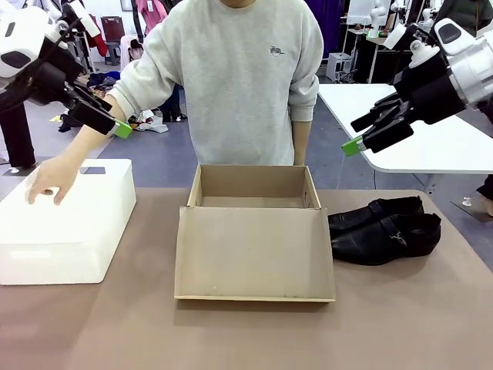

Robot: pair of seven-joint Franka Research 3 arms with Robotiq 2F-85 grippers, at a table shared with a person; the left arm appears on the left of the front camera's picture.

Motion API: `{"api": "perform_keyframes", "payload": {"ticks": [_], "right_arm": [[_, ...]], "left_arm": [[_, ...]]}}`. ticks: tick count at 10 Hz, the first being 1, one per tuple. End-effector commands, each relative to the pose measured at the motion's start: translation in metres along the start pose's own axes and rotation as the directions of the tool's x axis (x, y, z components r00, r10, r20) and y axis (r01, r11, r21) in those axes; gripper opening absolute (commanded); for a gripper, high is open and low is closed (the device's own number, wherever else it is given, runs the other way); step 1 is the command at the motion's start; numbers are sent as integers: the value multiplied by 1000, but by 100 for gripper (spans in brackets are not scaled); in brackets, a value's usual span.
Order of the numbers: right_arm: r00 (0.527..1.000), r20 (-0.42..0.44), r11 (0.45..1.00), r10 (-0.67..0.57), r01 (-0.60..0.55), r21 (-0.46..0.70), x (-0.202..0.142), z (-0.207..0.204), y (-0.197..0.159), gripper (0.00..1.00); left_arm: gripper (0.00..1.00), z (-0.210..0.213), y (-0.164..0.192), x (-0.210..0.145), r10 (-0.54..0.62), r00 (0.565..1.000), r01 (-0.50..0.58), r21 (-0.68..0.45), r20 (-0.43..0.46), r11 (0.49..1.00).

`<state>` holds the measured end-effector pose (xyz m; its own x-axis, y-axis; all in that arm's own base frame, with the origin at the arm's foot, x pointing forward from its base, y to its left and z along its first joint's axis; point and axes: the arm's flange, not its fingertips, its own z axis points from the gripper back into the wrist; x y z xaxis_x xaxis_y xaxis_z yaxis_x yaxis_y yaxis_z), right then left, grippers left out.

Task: Pack the shoes into the box.
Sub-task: Place one shoe of the Shoes into the Shoes Box.

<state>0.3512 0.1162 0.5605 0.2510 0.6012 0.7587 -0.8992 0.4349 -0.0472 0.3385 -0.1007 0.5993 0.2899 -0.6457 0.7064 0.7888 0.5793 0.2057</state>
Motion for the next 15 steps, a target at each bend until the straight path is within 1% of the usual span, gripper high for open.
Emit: {"api": "perform_keyframes", "payload": {"ticks": [1,2,4,5,7,8,9,10,11,13,15], "right_arm": [[1000,18,1000,11,-12,14,0,-1,-3,100],[1000,0,1000,0,0,0,0,0,0,100],[995,-82,998,56,-56,4,8,7,-12,100],[984,-148,995,101,-102,2,12,12,-22,100],[952,-256,986,166,-160,42,19,15,-41,100],[935,-307,984,179,-175,43,22,15,-52,100],[912,-351,976,215,-213,44,22,16,-64,100],[872,-412,962,265,-269,49,21,16,-77,100],[841,-461,954,285,-295,51,18,16,-91,100],[772,-517,921,370,-377,96,7,14,-113,100],[724,-559,906,404,-401,134,-6,12,-137,100]], "left_arm": [[100,0,0,1,-3,1000,3,-10,2,1000],[100,0,0,1,-3,1000,3,-10,2,1000],[100,0,0,1,-3,1000,3,-10,2,1000],[100,0,0,1,-3,1000,3,-10,2,1000],[100,0,0,1,-3,1000,3,-10,2,1000],[100,0,0,1,-3,1000,3,-10,2,1000],[100,0,0,1,-3,1000,3,-10,2,1000],[100,0,0,1,-3,1000,3,-10,2,1000],[100,0,0,1,-3,1000,3,-10,2,1000],[100,0,0,1,-3,1000,3,-10,2,1000],[100,0,0,1,-3,1000,3,-10,2,1000]]}}
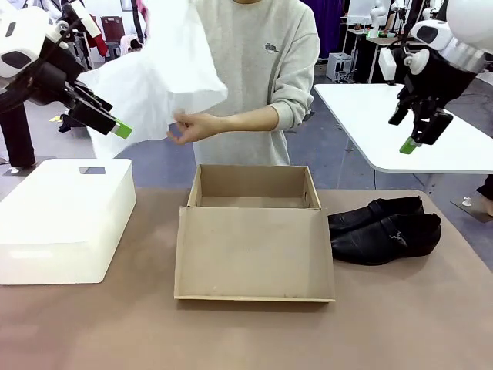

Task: Pack the shoes into the box.
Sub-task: Place one shoe of the Shoes into the Shoes Box.

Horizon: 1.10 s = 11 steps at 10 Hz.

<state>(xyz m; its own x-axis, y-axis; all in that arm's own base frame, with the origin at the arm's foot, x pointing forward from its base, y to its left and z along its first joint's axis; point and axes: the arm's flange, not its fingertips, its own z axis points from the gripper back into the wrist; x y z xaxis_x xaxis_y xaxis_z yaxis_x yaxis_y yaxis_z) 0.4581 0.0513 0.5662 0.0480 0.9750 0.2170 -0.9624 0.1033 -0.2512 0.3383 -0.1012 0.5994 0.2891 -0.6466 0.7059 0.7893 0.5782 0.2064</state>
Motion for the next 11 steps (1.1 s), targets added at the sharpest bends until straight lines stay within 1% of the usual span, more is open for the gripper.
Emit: {"api": "perform_keyframes", "payload": {"ticks": [1,3,5,7,8,11], "right_arm": [[997,-69,999,40,-39,15,-15,-4,-20,100],[997,-74,997,1,4,73,-36,-22,-37,100],[998,-66,992,-23,31,122,-43,-34,-42,100],[996,-72,991,-56,65,121,-47,-40,-43,100],[996,-81,993,-46,54,106,-49,-45,-36,100],[996,-81,993,-46,54,106,-49,-45,-36,100]], "left_arm": [[100,0,0,1,-2,1000,2,-10,2,1000],[100,0,0,1,-2,1000,2,-10,2,1000],[100,0,0,1,-2,1000,2,-10,2,1000],[100,0,0,1,-2,1000,2,-10,2,1000],[100,0,0,1,-2,1000,2,-10,2,1000],[100,0,0,1,-2,1000,2,-10,2,1000]]}}
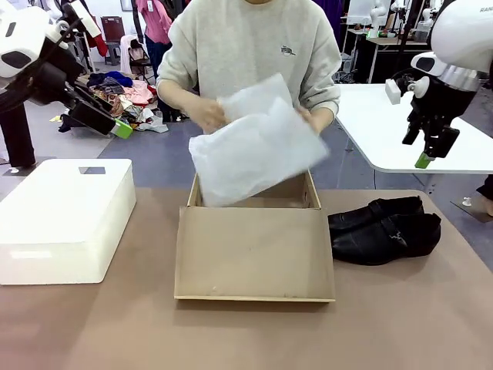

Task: Pack the shoes into the box.
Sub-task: Place one shoe of the Shoes into the Shoes Box.

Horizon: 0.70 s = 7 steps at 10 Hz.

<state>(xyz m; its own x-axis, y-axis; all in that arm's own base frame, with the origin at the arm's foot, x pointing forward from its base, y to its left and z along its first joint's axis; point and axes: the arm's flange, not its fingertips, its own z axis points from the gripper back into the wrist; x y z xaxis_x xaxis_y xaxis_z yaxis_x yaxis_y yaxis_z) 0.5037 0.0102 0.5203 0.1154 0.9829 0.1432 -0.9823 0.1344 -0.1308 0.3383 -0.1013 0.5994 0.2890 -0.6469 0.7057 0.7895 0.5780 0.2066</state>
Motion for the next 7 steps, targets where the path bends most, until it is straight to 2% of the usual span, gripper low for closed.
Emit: {"api": "perform_keyframes", "payload": {"ticks": [1,2,3,7], "right_arm": [[1000,1,1000,0,0,0,0,0,0,100],[1000,-31,995,-4,0,-101,5,-3,0,100],[999,-40,991,11,-16,-130,3,-6,-6,100],[999,-51,994,16,-22,-105,-16,-34,-30,100]], "left_arm": [[100,0,0,0,-2,1000,2,-10,3,1000],[100,0,0,0,-2,1000,2,-10,3,1000],[100,0,0,0,-2,1000,2,-10,3,1000],[100,0,0,0,-2,1000,2,-10,3,1000]]}}
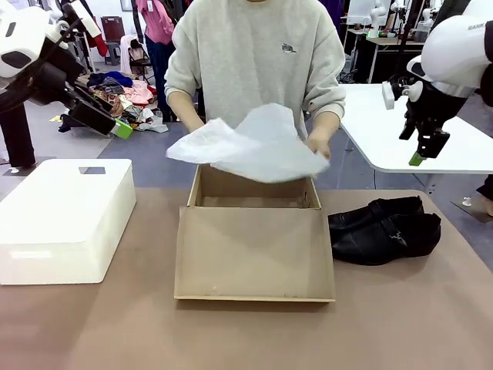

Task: Pack the shoes into the box.
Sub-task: Place one shoe of the Shoes into the Shoes Box.

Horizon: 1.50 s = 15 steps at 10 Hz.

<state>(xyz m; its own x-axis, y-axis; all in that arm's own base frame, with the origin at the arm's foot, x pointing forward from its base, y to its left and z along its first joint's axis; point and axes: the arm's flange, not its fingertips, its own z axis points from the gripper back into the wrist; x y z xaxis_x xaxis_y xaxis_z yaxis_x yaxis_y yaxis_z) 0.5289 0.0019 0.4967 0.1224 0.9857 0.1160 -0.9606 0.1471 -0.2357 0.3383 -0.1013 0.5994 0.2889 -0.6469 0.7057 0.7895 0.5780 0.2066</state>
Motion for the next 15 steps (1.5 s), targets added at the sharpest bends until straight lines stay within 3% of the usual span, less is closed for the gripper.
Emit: {"api": "perform_keyframes", "payload": {"ticks": [1,7,15], "right_arm": [[999,-22,999,38,-38,13,-12,-16,-10,100],[998,1,992,67,-67,110,-36,-64,-42,100],[999,22,984,31,-35,175,-34,-119,-48,100]], "left_arm": [[100,0,0,0,-2,1000,2,-10,3,1000],[100,0,0,0,-2,1000,2,-10,3,1000],[100,0,0,0,-2,1000,2,-10,3,1000]]}}
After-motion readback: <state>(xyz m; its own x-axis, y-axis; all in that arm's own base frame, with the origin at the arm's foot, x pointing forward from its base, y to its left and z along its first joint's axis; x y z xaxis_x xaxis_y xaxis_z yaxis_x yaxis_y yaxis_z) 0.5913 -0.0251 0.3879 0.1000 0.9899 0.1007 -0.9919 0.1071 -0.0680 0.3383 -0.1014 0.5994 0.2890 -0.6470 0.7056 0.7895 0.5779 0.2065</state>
